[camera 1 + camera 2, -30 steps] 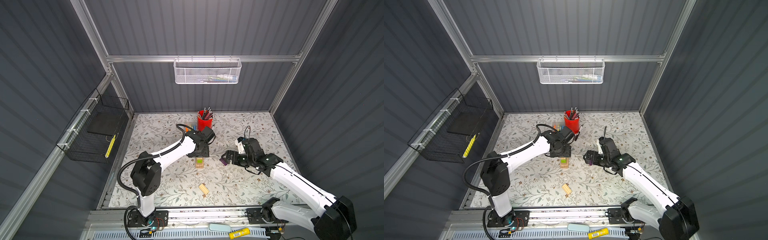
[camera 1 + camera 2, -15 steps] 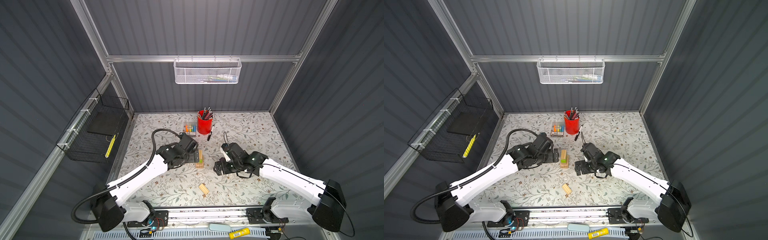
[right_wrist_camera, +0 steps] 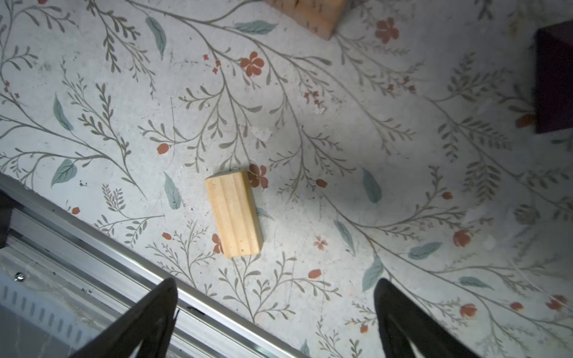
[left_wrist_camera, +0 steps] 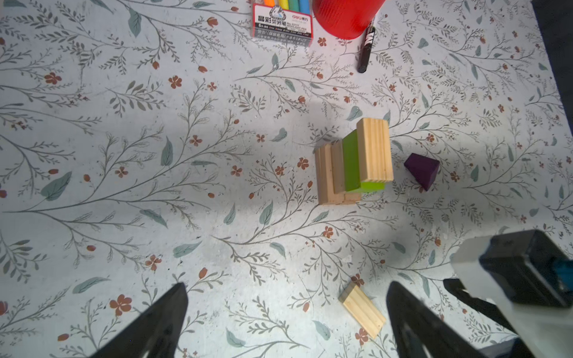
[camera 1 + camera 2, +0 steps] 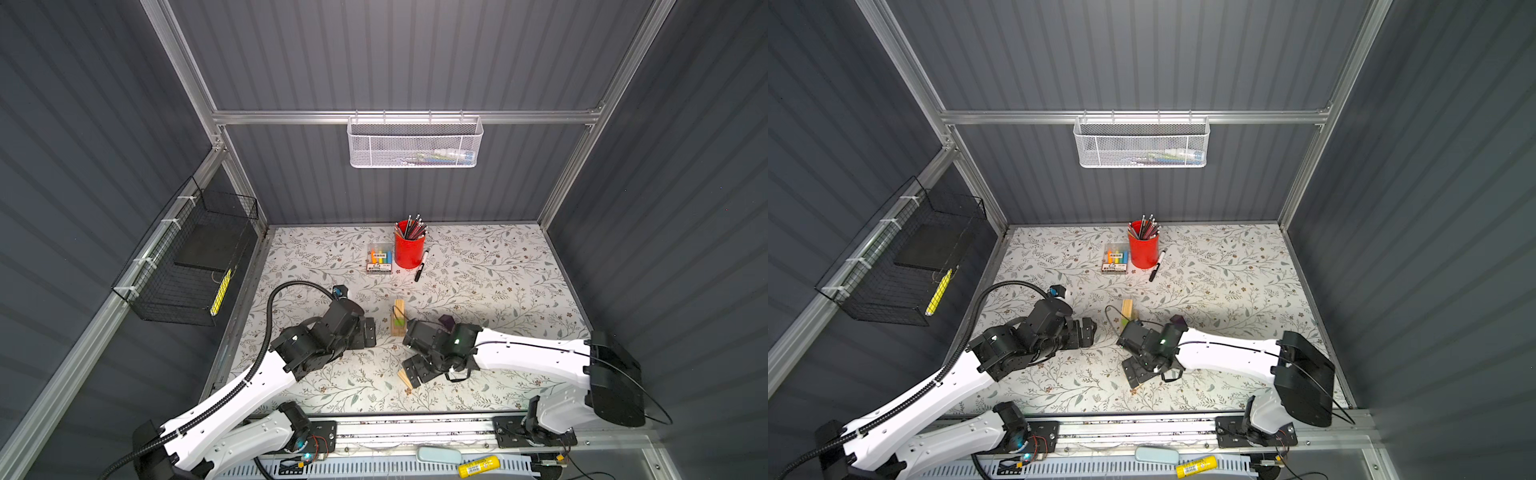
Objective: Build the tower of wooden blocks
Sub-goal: 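Move the right gripper to the loose short wooden block and grasp it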
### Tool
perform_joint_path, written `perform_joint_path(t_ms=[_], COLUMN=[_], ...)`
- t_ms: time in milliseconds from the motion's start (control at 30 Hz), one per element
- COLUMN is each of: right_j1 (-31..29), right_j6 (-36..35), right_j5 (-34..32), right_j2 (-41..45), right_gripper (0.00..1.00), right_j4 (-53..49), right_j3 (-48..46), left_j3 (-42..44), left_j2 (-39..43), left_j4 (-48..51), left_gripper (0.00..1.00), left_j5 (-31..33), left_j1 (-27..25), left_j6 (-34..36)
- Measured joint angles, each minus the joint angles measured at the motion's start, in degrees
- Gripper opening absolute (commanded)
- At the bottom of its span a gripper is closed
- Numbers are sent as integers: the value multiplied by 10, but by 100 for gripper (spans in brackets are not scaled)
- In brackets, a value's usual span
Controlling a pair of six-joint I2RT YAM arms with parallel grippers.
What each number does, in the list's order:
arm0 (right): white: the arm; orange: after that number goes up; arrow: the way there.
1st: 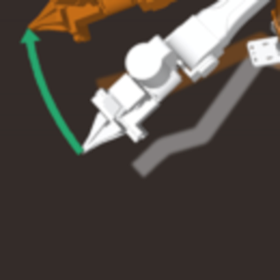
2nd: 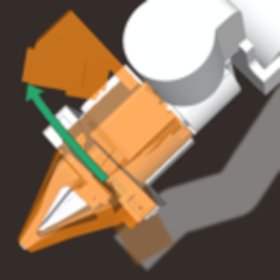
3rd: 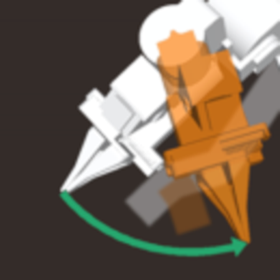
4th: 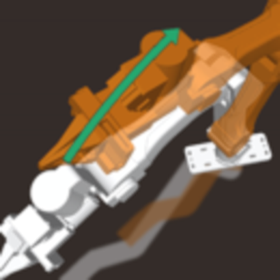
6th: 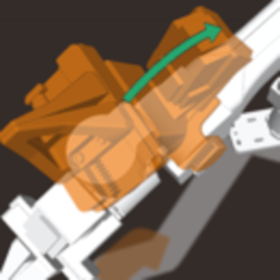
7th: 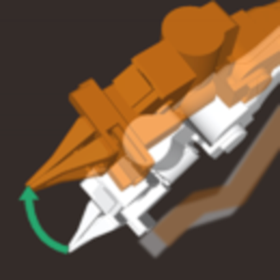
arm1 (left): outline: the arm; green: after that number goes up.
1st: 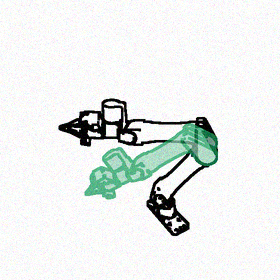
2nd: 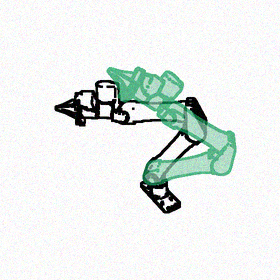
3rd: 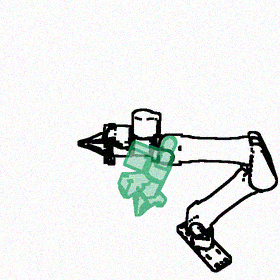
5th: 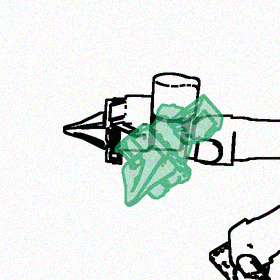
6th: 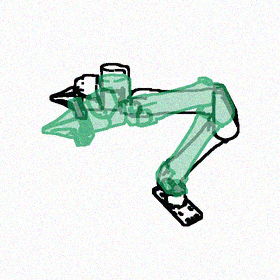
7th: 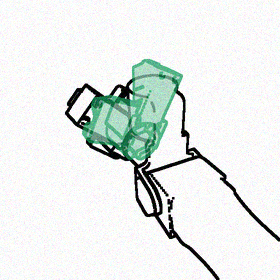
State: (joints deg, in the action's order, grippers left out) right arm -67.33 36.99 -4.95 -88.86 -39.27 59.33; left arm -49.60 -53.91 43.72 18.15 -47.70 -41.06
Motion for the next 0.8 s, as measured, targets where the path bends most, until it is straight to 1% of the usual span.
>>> perform_joint_path(t_ms=[133, 233, 367, 567, 800], right_j1=[-28, -32, -32, -32, -32], right_j6=[4, 8, 11, 6, 0], right_j5=[-11, -11, -13, -14, -12], right_j2=[-51, -70, -78, -101, -120], right_gripper=[86, 77, 67, 62, 51], right_j4=[1, 4, 5, 10, 21], right_j3=[25, 28, 28, 28, 36], left_j3=[14, 25, 36, 39, 39], left_j2=[18, 32, 45, 52, 53], left_j4=[16, 26, 39, 51, 64], left_gripper=[100, 100, 100, 100, 100], left_j5=[14, 19, 28, 40, 50], left_j1=[0, 0, 0, 0, 0], left_j6=[-23, -39, -57, -73, -82])
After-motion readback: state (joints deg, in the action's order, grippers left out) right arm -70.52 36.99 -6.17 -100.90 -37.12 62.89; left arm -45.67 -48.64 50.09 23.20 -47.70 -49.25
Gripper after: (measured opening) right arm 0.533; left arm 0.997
